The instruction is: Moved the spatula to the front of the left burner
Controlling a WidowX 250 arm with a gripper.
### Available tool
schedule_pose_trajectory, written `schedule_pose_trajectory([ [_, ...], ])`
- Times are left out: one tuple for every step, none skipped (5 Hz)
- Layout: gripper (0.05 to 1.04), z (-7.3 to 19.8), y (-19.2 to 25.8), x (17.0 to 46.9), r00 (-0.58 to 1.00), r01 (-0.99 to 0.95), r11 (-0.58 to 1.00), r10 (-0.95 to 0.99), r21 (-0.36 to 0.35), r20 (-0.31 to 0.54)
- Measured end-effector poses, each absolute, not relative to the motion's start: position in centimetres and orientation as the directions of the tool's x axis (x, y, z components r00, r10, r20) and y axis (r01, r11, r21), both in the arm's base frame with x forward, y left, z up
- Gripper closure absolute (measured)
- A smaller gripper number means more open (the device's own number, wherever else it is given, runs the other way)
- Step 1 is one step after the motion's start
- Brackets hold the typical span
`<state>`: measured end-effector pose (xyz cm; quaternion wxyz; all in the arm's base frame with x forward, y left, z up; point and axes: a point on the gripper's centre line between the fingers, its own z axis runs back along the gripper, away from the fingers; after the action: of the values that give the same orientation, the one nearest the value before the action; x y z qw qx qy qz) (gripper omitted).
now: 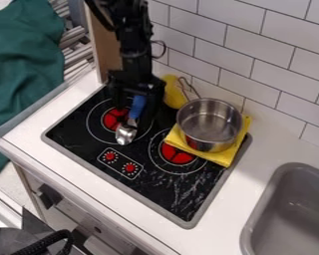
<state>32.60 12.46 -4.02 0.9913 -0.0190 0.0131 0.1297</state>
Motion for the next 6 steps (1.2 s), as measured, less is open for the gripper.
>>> schedule_pose_trajectory([
  [0.133,-4.4,12.3,32.6,0.966,-0.258,0.966,0.257,-0.022,-0.031],
  [0.391,-4.8,11.8,32.9,0.974,-0.224,0.974,0.224,0.009,-0.036],
  [0.692,-4.8,11.2,33.1,0.979,-0.200,0.979,0.201,0.029,-0.037],
  [0.796,-4.7,11.0,33.1,0.982,-0.185,0.982,0.187,0.038,-0.040],
  [0.796,-4.5,10.6,32.8,0.982,-0.187,0.981,0.188,0.041,-0.023],
  [0.796,-4.1,10.1,31.5,0.982,-0.184,0.982,0.185,0.036,-0.026],
])
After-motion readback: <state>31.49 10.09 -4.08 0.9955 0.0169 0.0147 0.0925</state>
